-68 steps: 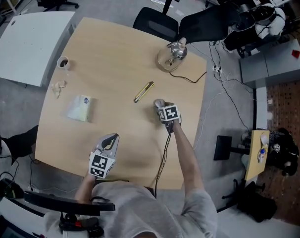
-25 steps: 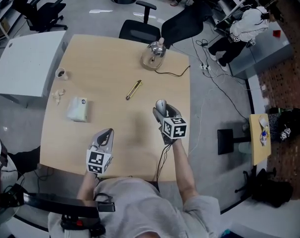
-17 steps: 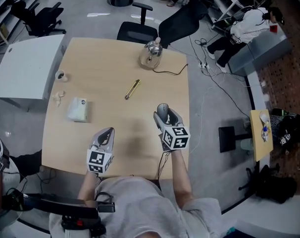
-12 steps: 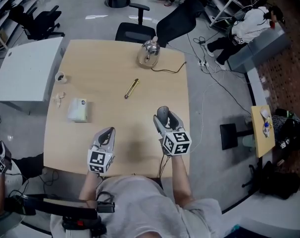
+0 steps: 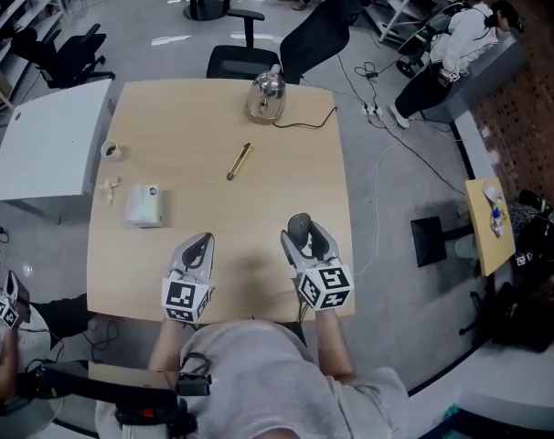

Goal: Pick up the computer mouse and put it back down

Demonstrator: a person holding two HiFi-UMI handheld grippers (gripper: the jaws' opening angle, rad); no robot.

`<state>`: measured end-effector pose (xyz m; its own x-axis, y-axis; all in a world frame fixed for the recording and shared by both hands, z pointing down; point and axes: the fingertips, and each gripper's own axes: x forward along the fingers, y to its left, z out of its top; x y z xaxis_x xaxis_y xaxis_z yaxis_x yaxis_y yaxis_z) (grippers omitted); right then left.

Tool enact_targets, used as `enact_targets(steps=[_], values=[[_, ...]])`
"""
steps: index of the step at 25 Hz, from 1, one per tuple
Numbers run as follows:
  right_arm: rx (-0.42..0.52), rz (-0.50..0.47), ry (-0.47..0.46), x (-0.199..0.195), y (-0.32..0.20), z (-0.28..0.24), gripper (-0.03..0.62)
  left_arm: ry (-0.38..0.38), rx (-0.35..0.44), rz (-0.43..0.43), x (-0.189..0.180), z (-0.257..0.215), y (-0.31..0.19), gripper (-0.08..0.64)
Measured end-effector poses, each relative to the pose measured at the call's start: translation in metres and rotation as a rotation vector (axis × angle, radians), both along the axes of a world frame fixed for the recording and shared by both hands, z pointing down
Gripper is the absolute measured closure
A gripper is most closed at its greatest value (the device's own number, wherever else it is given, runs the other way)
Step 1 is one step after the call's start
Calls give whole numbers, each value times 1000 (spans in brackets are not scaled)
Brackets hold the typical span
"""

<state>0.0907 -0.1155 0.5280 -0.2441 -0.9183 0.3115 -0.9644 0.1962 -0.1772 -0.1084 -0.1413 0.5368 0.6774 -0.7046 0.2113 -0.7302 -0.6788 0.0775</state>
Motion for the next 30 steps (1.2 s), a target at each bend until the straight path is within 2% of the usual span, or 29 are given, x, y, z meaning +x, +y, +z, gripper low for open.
enact_targets(steps=[7,13,17,25,30], values=[[3,24,-42,-10,31,4,298,-4,30,18,4,-14,4,540],[13,18,46,-14,53,7,298,29,33,49,11,-19,9,540],[21,14,41,-16,56,6,298,63,35,73,18,-21,16,540],[22,12,23,-13,62,7,298,26,49,79,20,-19,24,541],[20,13,28,-13,64,6,298,60,45,72,20,-22,25,541]])
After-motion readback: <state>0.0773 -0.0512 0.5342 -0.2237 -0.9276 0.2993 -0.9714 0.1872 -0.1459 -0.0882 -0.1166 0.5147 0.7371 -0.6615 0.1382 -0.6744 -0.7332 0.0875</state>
